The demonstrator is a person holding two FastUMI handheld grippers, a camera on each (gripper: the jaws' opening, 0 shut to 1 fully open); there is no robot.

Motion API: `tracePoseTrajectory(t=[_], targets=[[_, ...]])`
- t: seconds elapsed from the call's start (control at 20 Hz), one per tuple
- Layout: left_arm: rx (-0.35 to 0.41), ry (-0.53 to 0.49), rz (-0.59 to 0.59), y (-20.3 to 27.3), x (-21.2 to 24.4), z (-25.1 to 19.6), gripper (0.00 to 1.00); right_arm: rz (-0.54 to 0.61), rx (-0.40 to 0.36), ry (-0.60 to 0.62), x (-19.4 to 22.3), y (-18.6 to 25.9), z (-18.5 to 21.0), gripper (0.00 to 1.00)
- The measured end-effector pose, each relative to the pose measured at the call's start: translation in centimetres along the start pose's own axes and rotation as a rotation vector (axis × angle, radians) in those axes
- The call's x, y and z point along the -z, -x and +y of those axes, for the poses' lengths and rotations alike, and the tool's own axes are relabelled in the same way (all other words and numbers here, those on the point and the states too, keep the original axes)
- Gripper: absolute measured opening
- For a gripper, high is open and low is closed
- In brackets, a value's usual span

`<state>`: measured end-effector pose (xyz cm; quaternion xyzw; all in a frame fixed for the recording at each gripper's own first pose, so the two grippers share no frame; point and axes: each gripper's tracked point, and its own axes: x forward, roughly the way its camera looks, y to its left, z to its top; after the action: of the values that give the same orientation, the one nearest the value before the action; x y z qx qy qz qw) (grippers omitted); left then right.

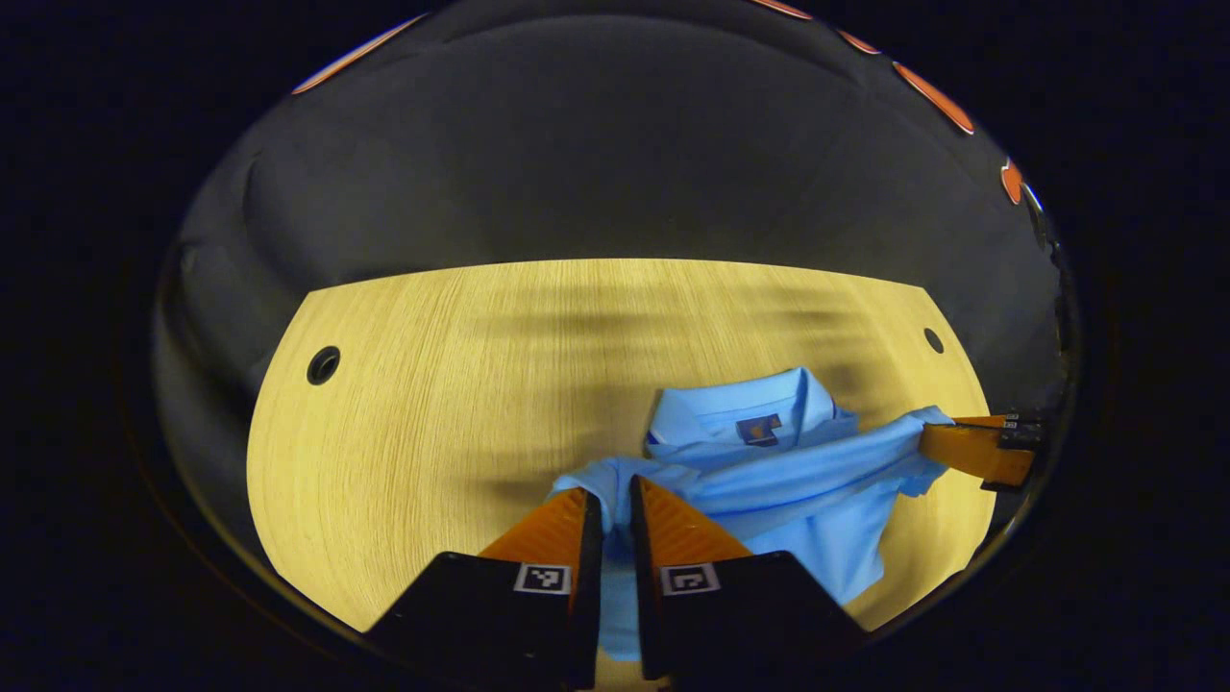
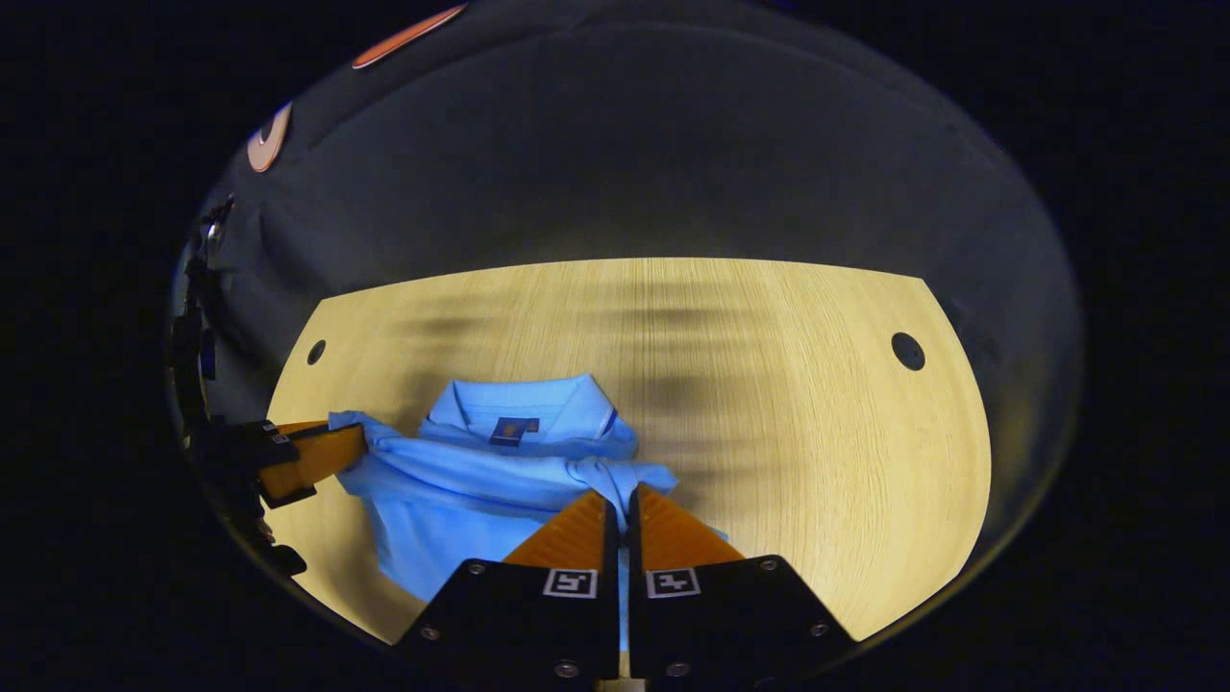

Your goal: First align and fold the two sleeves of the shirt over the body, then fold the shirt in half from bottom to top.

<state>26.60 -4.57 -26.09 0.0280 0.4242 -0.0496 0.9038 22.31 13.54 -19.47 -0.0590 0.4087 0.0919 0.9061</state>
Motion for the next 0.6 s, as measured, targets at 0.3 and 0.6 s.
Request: tracePoseTrajectory(t=[0.3, 0.6], targets=[[-0.05, -0.036, -0.072, 1.1, -1.7, 1.2, 0.88, -0.009, 0.019, -0.006, 0.0, 0.3, -0.4, 0.65], [-0.098, -0.071, -0.299, 5.5, -6.2, 0.7, 1.0, -0.093, -0.004, -0.058, -1.4, 1.2, 0.3, 1.0]])
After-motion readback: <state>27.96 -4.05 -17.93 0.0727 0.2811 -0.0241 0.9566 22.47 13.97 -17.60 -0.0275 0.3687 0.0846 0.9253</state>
